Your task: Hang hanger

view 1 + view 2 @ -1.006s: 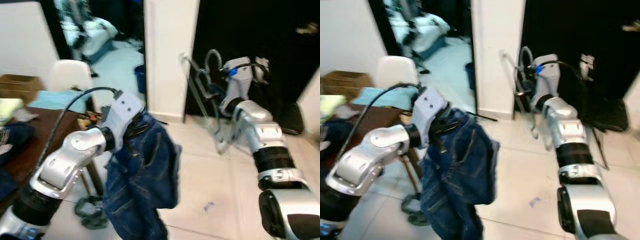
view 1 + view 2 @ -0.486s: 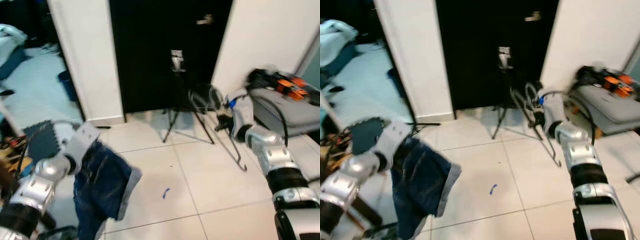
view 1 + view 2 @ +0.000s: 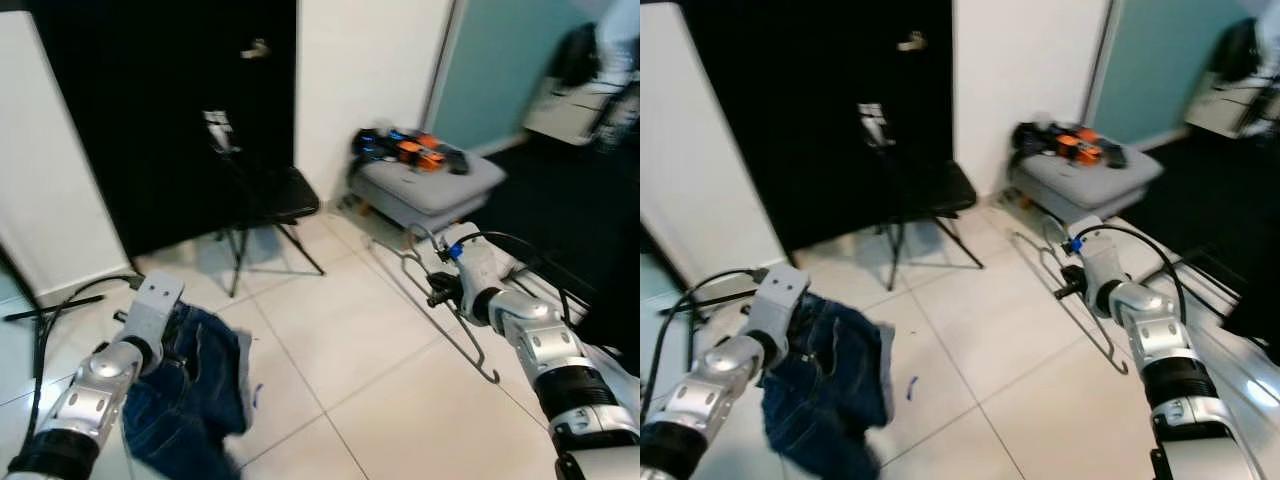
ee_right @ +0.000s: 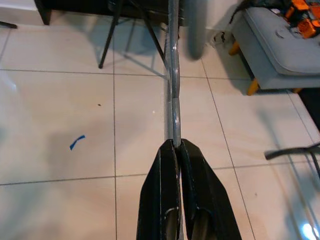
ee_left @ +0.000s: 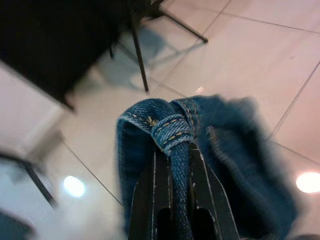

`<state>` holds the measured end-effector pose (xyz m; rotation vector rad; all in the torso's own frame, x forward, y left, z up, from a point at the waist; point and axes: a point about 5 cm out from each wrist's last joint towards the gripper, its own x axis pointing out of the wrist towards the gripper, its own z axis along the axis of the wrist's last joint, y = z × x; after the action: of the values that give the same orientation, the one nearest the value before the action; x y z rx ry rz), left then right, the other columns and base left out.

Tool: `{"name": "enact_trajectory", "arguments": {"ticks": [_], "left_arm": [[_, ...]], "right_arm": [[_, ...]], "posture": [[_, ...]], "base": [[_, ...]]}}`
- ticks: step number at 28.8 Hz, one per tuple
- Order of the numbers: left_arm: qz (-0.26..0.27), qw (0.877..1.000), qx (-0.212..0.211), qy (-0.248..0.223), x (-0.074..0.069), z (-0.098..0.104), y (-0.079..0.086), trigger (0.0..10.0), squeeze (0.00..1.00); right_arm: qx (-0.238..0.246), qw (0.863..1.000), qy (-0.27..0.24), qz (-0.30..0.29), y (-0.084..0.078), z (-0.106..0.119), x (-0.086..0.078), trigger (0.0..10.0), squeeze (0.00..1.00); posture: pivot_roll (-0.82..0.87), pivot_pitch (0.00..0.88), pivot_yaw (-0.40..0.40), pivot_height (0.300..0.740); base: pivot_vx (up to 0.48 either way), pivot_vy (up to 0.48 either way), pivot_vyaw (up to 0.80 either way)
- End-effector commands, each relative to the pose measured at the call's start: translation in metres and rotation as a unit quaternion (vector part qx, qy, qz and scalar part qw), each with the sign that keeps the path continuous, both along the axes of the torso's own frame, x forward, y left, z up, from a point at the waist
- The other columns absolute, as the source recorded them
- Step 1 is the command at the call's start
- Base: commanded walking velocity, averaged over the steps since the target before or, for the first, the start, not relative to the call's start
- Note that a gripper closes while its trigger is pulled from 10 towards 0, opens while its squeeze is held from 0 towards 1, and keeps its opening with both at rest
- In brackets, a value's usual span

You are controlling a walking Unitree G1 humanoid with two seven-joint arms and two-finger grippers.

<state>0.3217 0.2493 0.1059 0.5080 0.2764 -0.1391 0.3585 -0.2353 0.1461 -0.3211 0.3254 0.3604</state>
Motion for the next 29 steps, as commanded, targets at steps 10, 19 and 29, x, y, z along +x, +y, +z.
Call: {"name": "enact_trajectory", "arguments": {"ticks": [10,19,29], "left_arm": [[-0.063,0.99,-0.001,-0.126,0.022,0.073,-0.009,10.0,0.0],[-0.106,0.977,-0.04,-0.179,0.028,0.111,-0.021,10.0,0.0],[-0.043,0.97,-0.089,-0.223,0.036,0.14,-0.011,10.0,0.0]], "right_arm": [[-0.001,0.999,-0.03,0.04,0.011,0.02,0.005,10.0,0.0],[-0.003,0.997,-0.038,0.062,0.013,0.03,0.004,10.0,0.0],[0.0,0.996,-0.047,0.075,0.017,0.038,0.005,10.0,0.0]], "posture": [[-0.13,0.0,0.002,0.74],[-0.13,0.0,0.007,0.74],[-0.13,0.0,0.01,0.74]], "base": [[0.0,0.0,-0.79],[0.0,0.0,-0.79],[0.0,0.0,-0.79]]}}
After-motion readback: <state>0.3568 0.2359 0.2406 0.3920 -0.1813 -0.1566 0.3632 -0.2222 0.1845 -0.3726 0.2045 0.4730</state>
